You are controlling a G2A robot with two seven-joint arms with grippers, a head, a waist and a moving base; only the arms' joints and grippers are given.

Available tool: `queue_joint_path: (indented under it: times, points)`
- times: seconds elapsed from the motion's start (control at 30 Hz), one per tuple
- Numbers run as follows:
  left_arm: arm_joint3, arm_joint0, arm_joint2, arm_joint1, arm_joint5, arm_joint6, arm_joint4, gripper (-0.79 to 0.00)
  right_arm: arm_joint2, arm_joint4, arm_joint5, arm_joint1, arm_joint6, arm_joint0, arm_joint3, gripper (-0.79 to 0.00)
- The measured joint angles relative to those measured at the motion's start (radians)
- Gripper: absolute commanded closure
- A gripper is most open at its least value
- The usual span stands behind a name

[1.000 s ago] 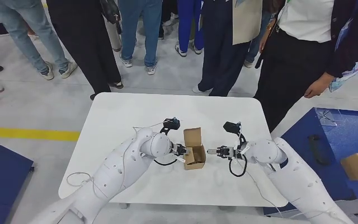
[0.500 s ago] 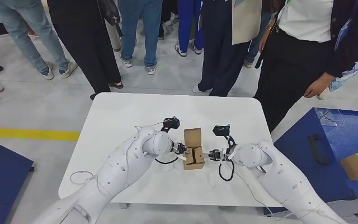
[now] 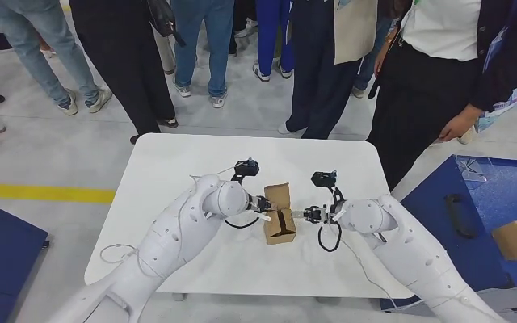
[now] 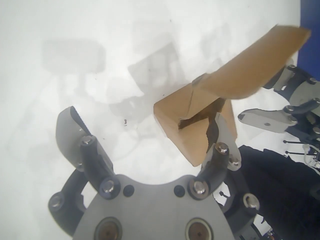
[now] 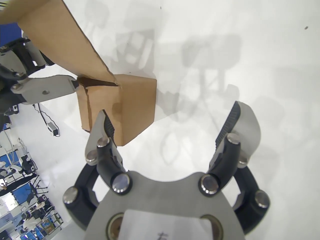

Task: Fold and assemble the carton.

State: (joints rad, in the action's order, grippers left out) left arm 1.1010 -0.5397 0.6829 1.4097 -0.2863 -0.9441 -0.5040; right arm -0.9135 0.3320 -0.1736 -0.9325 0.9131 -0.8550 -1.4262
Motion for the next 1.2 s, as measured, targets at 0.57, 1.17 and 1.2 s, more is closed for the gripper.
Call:
queue_joint_path:
  times: [0.57,1.17,1.2]
  points:
    - [0.030,0.035,0.125,-0.040,0.024,0.089,-0.236,-0.785,-0.283,-0.089,0.277,0.093,0.220,-0.317,-0.217,-0.785]
    - [-0.479,0.236,-0.080,0.153,0.307,0.103,-0.060,-0.785,-0.101,0.085,0.151,0.038,-0.010,-0.277,-0.141,-0.785]
    - [-0.488,0.238,-0.079,0.157,0.329,0.099,-0.053,-0.785,-0.098,0.085,0.145,0.035,-0.015,-0.267,-0.131,-0.785]
